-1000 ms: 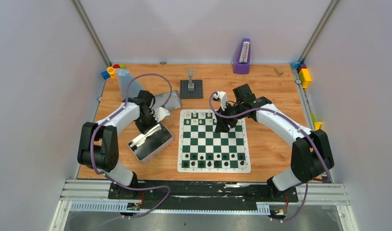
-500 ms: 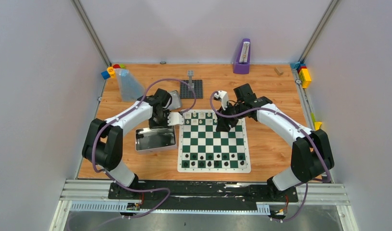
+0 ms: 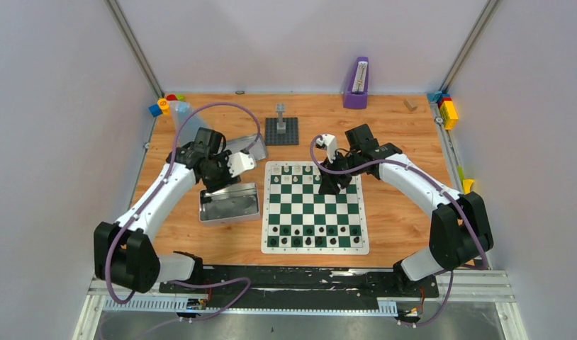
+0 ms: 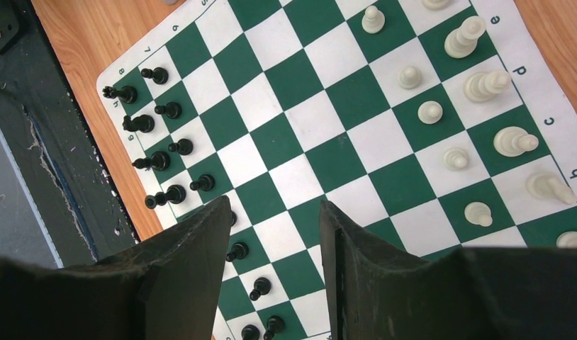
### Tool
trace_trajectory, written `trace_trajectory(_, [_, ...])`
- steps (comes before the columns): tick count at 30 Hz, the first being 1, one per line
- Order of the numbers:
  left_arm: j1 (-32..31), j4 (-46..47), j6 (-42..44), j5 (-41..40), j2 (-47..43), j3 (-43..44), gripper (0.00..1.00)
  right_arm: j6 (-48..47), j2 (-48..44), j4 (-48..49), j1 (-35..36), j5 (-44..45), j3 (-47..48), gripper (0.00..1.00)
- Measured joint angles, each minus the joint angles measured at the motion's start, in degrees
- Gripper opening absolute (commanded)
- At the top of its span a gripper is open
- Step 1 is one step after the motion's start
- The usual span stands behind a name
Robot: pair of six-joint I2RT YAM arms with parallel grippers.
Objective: Set up the chess pieces on the board
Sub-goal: Adjust the storage box at the center of the board, then pick up the chess piece from the storage box.
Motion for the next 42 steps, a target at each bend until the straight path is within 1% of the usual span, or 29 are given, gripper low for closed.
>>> trace_trajectory(3, [-0.2, -1.0, -0.9, 0.7, -4.3, -4.8, 0.58, 0.0, 0.0, 0.1, 0.0, 0.0, 0.0, 0.49])
trace_trajectory(8, [-0.3, -0.8, -2.0, 0.1, -6.1, -12.4, 0.58, 0.0, 0.0, 0.3, 0.0, 0.2, 0.0, 0.49])
trace_trajectory(12, [-0.3, 0.9, -2.1, -1.7, -7.7, -16.1, 0.59, 0.0, 0.0, 0.5, 0.0, 0.3, -0.2, 0.49])
trace_trajectory(19, [0.1, 6.2, -1.4, -4.8, -7.8, -19.2, 0.59, -0.3, -0.3, 0.7, 0.0, 0.5, -1.0, 0.49])
trace_trajectory(25, [1.4, 10.4, 0.2, -7.1, -5.4, -20.3, 0.60, -0.5, -0.3, 0.7, 0.0, 0.5, -1.1, 0.49])
trace_trajectory(34, [2.8, 14.2, 2.4, -8.4, -4.1, -21.0, 0.60, -0.9, -0.3, 0.7, 0.0, 0.6, -1.6, 0.49])
trace_trajectory(42, [3.7, 15.6, 3.7, -8.5, -3.0, -22.2, 0.61, -0.9, -0.3, 0.7, 0.0, 0.6, -1.6, 0.49])
